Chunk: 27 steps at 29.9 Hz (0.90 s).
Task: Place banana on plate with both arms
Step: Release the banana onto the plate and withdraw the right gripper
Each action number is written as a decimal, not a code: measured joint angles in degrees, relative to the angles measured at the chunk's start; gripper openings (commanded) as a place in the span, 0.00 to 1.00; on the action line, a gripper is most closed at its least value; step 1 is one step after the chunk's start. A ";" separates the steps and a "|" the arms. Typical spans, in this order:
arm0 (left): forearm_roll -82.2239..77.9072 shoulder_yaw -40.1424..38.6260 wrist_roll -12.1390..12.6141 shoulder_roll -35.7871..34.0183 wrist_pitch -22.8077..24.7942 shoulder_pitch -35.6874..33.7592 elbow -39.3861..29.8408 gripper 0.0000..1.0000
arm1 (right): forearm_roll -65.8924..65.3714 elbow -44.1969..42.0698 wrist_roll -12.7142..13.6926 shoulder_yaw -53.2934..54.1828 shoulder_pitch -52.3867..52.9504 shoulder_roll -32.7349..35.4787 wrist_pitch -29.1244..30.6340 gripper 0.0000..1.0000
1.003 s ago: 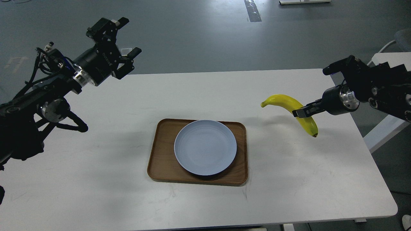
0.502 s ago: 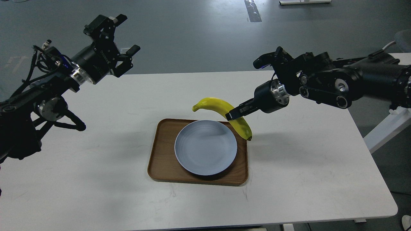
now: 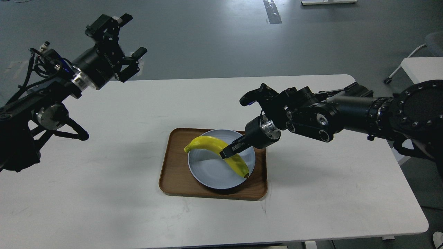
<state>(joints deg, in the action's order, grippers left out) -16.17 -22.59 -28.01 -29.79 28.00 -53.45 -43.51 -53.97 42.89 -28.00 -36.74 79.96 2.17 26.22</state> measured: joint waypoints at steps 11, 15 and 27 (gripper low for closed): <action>0.08 0.00 0.00 -0.37 0.00 0.01 0.00 1.00 | 2.65 -0.52 0.00 1.45 1.39 5.70 -0.10 0.99; 0.10 0.00 0.00 -0.77 0.00 0.01 0.01 1.00 | 5.00 -0.31 0.00 7.81 2.15 14.15 -0.15 1.00; 0.24 -3.48 0.03 2.47 -0.01 3.35 0.35 1.00 | 30.34 0.40 0.01 38.57 -22.40 30.87 0.31 1.00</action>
<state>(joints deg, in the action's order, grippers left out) -15.93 -26.07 -27.98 -27.32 28.00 -50.10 -43.16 -23.62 43.29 -27.99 1.83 57.55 33.04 26.53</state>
